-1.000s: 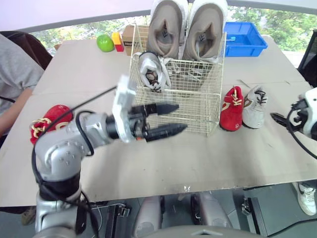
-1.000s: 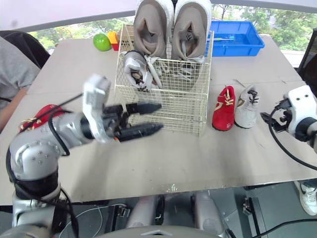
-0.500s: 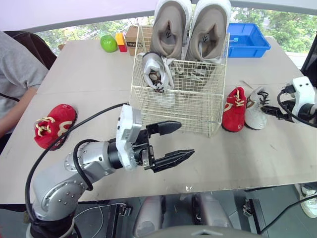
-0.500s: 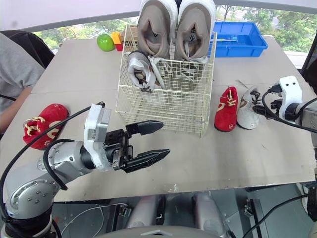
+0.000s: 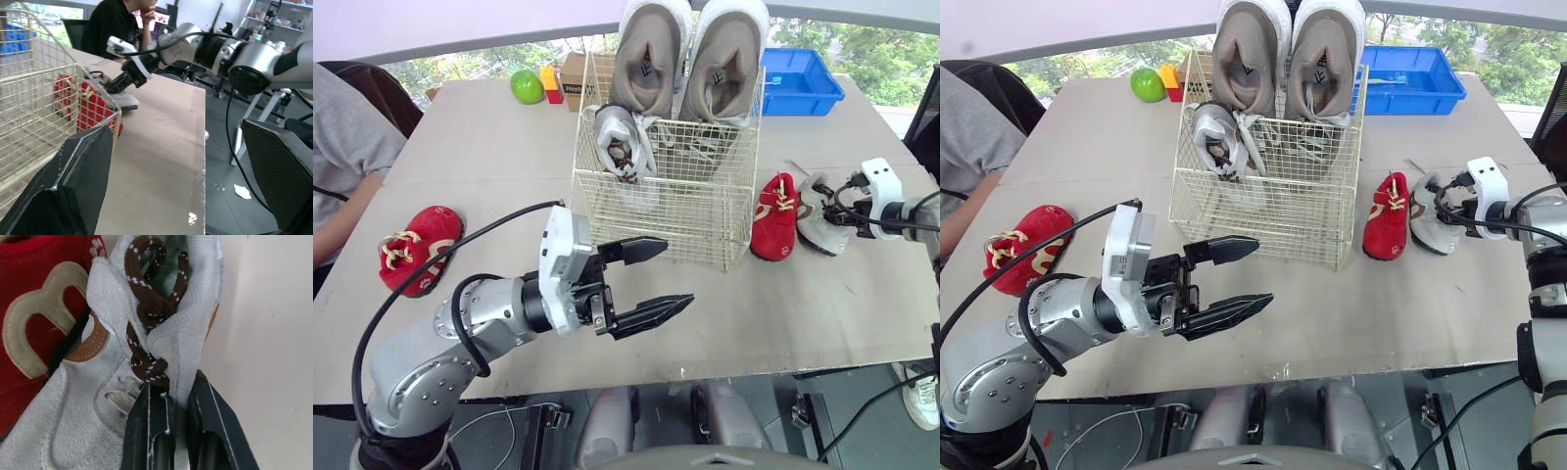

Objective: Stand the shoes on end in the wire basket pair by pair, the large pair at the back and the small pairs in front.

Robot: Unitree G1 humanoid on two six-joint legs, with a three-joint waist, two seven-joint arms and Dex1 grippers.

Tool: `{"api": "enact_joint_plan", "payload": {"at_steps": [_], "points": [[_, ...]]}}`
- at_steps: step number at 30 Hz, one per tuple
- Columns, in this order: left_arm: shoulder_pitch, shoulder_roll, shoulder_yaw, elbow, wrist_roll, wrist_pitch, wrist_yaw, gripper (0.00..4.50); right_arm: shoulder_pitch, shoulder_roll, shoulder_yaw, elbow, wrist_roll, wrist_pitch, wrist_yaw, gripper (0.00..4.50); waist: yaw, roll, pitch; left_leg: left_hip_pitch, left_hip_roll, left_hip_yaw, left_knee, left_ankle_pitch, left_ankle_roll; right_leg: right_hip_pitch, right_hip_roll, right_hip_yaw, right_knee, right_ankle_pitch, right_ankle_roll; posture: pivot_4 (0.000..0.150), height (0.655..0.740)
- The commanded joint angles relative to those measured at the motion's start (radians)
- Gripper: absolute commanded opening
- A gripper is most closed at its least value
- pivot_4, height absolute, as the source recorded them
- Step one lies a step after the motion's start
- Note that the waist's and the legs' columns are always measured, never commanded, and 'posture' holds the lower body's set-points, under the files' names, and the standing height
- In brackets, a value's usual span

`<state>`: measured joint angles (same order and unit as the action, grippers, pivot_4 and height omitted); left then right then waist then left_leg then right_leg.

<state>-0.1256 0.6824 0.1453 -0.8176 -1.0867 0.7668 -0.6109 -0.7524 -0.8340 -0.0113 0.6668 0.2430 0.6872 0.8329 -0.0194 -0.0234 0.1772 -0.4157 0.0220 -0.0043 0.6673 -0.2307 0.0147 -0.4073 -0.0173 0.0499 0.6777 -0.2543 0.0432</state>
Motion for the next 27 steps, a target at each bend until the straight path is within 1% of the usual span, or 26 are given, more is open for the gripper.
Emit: {"api": "enact_joint_plan", "payload": {"at_steps": [1, 4, 5, 7, 9, 13, 16, 19, 20, 24, 27], "points": [[-0.003, 0.005, -0.001, -0.024, -0.004, -0.032, 0.002, 4.5, 0.061, -0.044, -0.157, -0.14, 0.052, -0.039, -0.049, 0.02, 0.003, 0.002, 0.001, 0.0, 0.0, 0.0, 0.0, 0.0, 0.0, 0.0, 0.0, 0.001, 0.0, 0.0, 0.0, 0.15, 0.74], [-0.005, 0.005, -0.004, -0.008, 0.007, -0.043, -0.004, 4.5, 0.109, -0.048, -0.285, -0.292, 0.113, -0.018, -0.092, 0.02, 0.008, 0.005, 0.003, -0.001, 0.0, 0.0, 0.0, 0.0, 0.0, -0.001, 0.0, 0.0, 0.0, 0.0, 0.0, 0.15, 0.74], [0.004, 0.007, -0.013, -0.001, 0.031, -0.054, -0.02, 4.5, 0.105, -0.026, -0.346, -0.424, 0.175, 0.033, -0.121, 0.02, 0.007, 0.006, 0.004, -0.001, 0.0, 0.0, 0.0, 0.0, 0.0, -0.002, 0.0, 0.002, 0.001, 0.0, 0.0, 0.15, 0.74], [0.013, -0.005, -0.027, 0.015, 0.052, -0.069, -0.032, 4.5, 0.07, 0.034, -0.409, -0.693, 0.308, 0.128, -0.18, 0.02, -0.002, 0.012, 0.007, -0.001, 0.0, 0.0, -0.001, 0.0, 0.0, -0.003, 0.0, 0.004, 0.001, 0.0, 0.0, 0.15, 0.74], [0.004, -0.043, -0.03, 0.034, 0.044, -0.085, -0.008, 4.5, 0.023, 0.11, -0.422, -0.85, 0.4, 0.17, -0.242, 0.02, -0.022, 0.013, 0.006, 0.0, 0.0, 0.001, -0.003, 0.0, 0.0, -0.004, 0.002, 0.006, 0.002, 0.0, 0.0, 0.15, 0.74], [0.015, -0.067, -0.017, 0.038, 0.046, -0.104, 0.009, 4.5, -0.069, 0.255, -0.354, -1.02, 0.443, 0.199, -0.389, 0.02, -0.021, 0.009, 0.004, 0.0, 0.003, -0.003, -0.004, 0.0, 0.0, -0.004, 0.007, 0.001, 0.002, 0.0, 0.0, 0.15, 0.74], [0.06, -0.069, 0.013, 0.026, 0.054, -0.134, 0.014, 4.5, -0.081, 0.337, -0.219, -1.123, 0.349, 0.121, -0.47, 0.02, -0.014, 0.009, 0.004, -0.001, 0.003, -0.003, -0.005, 0.0, 0.0, -0.004, 0.006, -0.002, 0.001, 0.0, -0.001, 0.15, 0.74], [0.094, -0.096, 0.046, 0.01, 0.039, -0.165, 0.059, 4.5, -0.053, 0.445, -0.115, -1.154, 0.22, 0.01, -0.59, 0.02, -0.016, 0.009, 0.004, -0.001, 0.002, -0.003, -0.005, 0.0, 0.0, -0.005, 0.001, 0.003, 0.001, 0.0, 0.0, 0.15, 0.74], [0.12, -0.094, 0.057, 0.0, 0.043, -0.174, 0.054, 4.5, -0.023, 0.476, -0.074, -1.152, 0.164, -0.065, -0.605, 0.02, -0.016, 0.009, 0.004, -0.001, 0.001, -0.002, -0.005, 0.0, 0.0, -0.005, 0.0, 0.003, 0.0, 0.0, 0.0, 0.15, 0.74], [0.22, -0.083, 0.125, -0.01, 0.05, -0.22, 0.022, 4.5, 0.103, 0.505, 0.068, -1.089, -0.079, -0.314, -0.663, 0.02, -0.02, 0.008, 0.003, -0.001, 0.001, -0.001, -0.006, 0.0, 0.0, -0.005, -0.001, 0.005, 0.0, 0.0, 0.0, 0.15, 0.74], [0.282, -0.081, 0.193, 0.01, 0.057, -0.264, -0.008, 4.5, 0.189, 0.541, 0.126, -1.058, -0.172, -0.44, -0.693, 0.02, -0.02, 0.008, 0.003, 0.001, 0.001, -0.001, -0.006, 0.0, 0.0, -0.005, 0.0, 0.004, 0.0, 0.0, 0.0, 0.15, 0.74]]}}
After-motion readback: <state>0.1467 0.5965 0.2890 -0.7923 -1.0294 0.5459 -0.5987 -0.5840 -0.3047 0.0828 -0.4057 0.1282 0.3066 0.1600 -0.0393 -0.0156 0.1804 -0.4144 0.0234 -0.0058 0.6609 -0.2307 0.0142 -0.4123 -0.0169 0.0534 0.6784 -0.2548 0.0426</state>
